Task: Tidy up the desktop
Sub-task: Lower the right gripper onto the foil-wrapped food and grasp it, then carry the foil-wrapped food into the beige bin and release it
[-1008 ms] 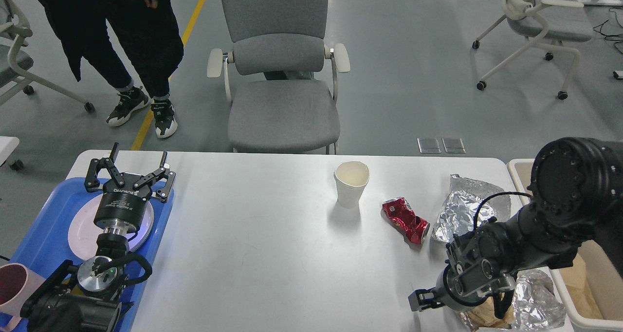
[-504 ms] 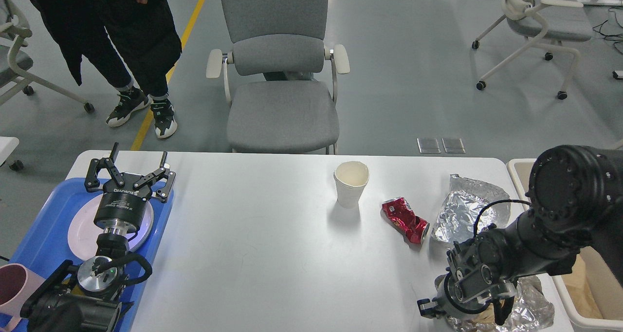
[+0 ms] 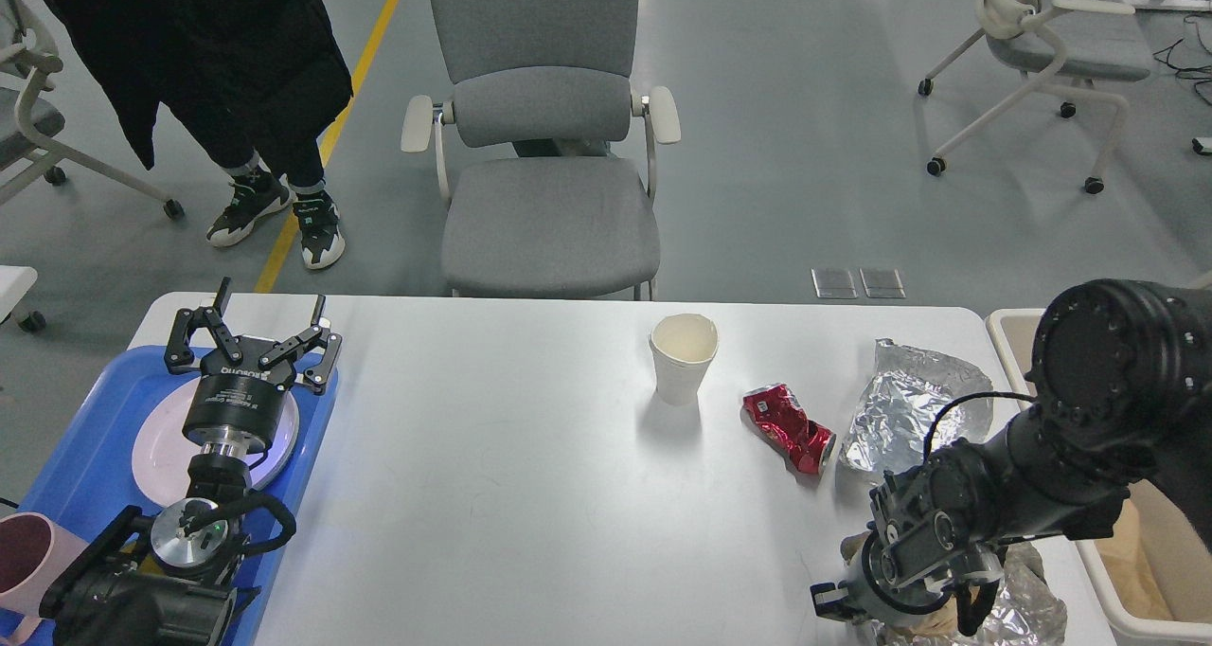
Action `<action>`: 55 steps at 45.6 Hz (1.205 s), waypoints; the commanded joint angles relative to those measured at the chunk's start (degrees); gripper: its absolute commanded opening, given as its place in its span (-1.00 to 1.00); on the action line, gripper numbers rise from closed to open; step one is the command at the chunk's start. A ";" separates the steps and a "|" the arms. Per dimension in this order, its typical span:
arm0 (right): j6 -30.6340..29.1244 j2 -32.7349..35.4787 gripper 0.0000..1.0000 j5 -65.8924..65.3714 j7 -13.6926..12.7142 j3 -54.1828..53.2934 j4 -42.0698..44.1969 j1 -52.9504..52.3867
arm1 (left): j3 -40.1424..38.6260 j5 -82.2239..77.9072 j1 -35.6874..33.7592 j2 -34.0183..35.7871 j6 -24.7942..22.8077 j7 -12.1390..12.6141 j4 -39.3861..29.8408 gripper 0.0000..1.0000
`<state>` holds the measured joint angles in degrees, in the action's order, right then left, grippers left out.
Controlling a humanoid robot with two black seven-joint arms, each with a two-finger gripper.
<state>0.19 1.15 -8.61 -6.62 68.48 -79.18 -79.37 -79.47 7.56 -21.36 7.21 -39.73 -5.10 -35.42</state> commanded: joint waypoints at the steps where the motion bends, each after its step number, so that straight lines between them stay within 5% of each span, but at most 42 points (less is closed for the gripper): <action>1: 0.07 0.17 -1.00 0.52 0.03 -0.10 -0.01 -0.26 | -0.07 0.00 0.00 0.00 0.00 0.00 0.00 0.92; 21: -8.53 8.87 -1.00 4.65 -0.24 2.17 -18.81 -26.61 | 0.01 0.00 0.00 0.00 0.00 0.00 0.00 0.92; 40: -31.82 9.05 -1.00 5.71 -0.24 14.39 -20.75 -57.02 | -0.07 0.00 0.00 0.00 0.00 0.00 0.00 0.92; 55: -32.54 10.89 -1.00 5.45 -0.15 16.15 -20.49 -59.06 | 0.02 0.00 0.00 0.00 0.00 0.00 0.00 0.92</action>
<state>-32.76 10.90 -3.07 -6.85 84.44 -99.95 -138.59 -79.52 7.56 -21.36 7.21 -39.73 -5.10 -35.42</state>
